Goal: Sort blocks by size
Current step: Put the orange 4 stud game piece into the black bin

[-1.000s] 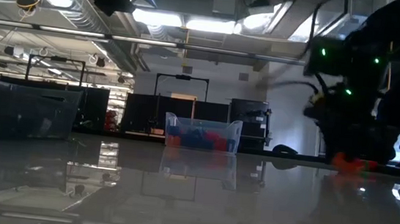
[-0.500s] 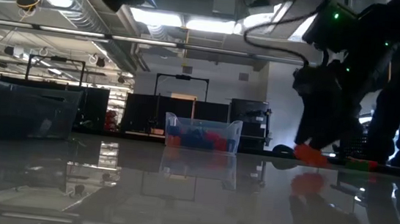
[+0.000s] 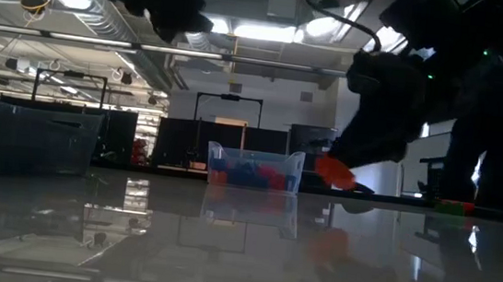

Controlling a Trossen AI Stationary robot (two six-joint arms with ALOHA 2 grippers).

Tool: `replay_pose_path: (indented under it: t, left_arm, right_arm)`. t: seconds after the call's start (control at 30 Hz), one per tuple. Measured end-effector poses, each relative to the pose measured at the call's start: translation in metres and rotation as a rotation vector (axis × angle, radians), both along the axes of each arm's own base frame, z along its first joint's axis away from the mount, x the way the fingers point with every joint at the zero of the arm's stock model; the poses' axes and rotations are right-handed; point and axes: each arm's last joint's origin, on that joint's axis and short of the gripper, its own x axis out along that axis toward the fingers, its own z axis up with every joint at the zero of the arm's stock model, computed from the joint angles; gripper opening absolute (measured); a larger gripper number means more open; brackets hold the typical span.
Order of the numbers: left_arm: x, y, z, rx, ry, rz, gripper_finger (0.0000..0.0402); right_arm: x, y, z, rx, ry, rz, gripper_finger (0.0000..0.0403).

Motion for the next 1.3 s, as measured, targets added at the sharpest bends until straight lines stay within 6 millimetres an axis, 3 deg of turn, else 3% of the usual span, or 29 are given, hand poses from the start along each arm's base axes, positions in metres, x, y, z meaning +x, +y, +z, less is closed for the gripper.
replay_pose_path:
  t: [0.2,0.37,0.57,0.7,0.83,0.93,1.1,1.3]
  left_arm:
    - [0.009,-0.003,-0.022,-0.042,0.094,0.01,0.0214]
    - [-0.002,-0.006,-0.014,-0.096,0.103,0.026,0.0214]
    - [-0.044,-0.002,0.016,-0.079,0.073,0.097,0.0214]
    - [-0.071,0.003,0.025,-0.072,0.066,0.138,0.0214]
    - [-0.092,0.006,0.036,-0.082,-0.003,0.151,0.0214]
    - [-0.101,0.009,0.042,-0.087,-0.058,0.167,0.0214]
    - [-0.111,0.015,0.032,-0.073,0.049,0.25,0.0214]
    - [-0.109,0.022,-0.008,-0.104,0.206,0.389,0.0214]
  right_arm:
    - [0.022,0.005,-0.01,-0.011,-0.144,0.064,0.0211]
    - [0.053,0.011,-0.003,-0.074,-0.225,0.143,0.0211]
    - [0.106,0.016,0.023,-0.195,-0.305,0.221,0.0211]
    - [0.141,0.014,0.044,-0.244,-0.363,0.224,0.0211]
    - [0.177,0.012,0.063,-0.281,-0.418,0.25,0.0211]
    - [0.204,0.005,0.065,-0.304,-0.415,0.252,0.0211]
    - [0.242,-0.006,0.062,-0.33,-0.46,0.276,0.0211]
    - [0.264,-0.01,0.046,-0.321,-0.455,0.305,0.0211]
